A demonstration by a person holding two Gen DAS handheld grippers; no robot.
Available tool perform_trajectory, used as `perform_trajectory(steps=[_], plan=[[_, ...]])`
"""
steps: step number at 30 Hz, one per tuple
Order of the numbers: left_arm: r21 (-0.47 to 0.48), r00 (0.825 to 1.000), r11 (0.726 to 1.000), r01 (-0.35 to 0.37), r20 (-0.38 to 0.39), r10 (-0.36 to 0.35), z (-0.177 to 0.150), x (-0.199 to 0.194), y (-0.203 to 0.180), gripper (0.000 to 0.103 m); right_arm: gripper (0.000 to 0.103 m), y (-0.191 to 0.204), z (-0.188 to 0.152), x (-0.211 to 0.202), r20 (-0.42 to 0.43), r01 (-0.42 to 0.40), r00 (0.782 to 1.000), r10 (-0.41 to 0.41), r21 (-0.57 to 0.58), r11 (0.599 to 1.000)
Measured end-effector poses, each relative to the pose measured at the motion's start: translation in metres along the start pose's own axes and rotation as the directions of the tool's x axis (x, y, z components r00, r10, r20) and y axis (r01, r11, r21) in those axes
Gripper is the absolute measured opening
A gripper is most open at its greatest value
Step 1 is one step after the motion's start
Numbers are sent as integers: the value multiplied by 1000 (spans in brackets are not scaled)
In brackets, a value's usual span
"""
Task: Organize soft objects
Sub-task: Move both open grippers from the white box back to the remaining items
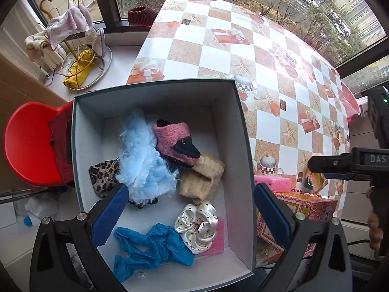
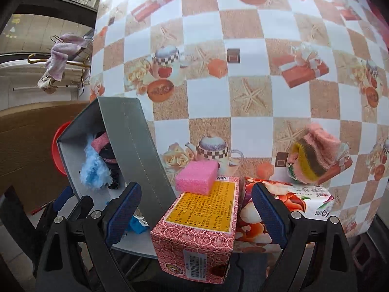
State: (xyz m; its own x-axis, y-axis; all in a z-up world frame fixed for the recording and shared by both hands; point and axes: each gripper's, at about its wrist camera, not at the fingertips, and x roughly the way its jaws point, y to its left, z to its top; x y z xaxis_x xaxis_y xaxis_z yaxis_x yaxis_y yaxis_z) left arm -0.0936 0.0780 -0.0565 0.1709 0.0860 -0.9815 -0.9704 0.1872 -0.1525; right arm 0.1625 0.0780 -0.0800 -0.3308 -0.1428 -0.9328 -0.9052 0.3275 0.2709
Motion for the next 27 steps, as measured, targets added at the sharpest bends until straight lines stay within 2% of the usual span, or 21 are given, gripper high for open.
perform_trajectory(steps=[4, 9, 14, 19, 20, 22, 23, 27], plan=[[-16, 1000, 1000, 0, -12, 0, -3, 2, -6, 103, 93, 4, 11, 31, -143, -10, 990, 9, -7, 1000], [-49, 1000, 999, -10, -21, 9, -7, 2, -6, 103, 93, 12, 21, 65, -292, 7, 956, -24, -61, 998], [-84, 999, 996, -14, -35, 11, -11, 3, -4, 103, 93, 18, 26, 92, -384, 32, 920, -78, -124, 992], [-106, 999, 994, -19, -48, 14, -13, 5, -4, 103, 92, 17, 31, 110, -439, -11, 897, -41, -116, 993], [-109, 999, 994, -21, -51, 16, -13, 5, -4, 103, 90, 17, 31, 114, -453, -23, 891, -32, -117, 993], [-114, 998, 993, -24, -55, 18, -12, 6, -5, 103, 64, 15, 30, 119, -469, -50, 883, -8, -112, 992], [-113, 998, 993, -25, -57, 19, -12, 6, -6, 103, 57, 13, 29, 120, -470, -57, 882, 3, -102, 993], [-102, 998, 994, -33, -60, 27, -6, 8, -12, 103, 56, 2, 31, 114, -443, -97, 895, 45, -95, 991]])
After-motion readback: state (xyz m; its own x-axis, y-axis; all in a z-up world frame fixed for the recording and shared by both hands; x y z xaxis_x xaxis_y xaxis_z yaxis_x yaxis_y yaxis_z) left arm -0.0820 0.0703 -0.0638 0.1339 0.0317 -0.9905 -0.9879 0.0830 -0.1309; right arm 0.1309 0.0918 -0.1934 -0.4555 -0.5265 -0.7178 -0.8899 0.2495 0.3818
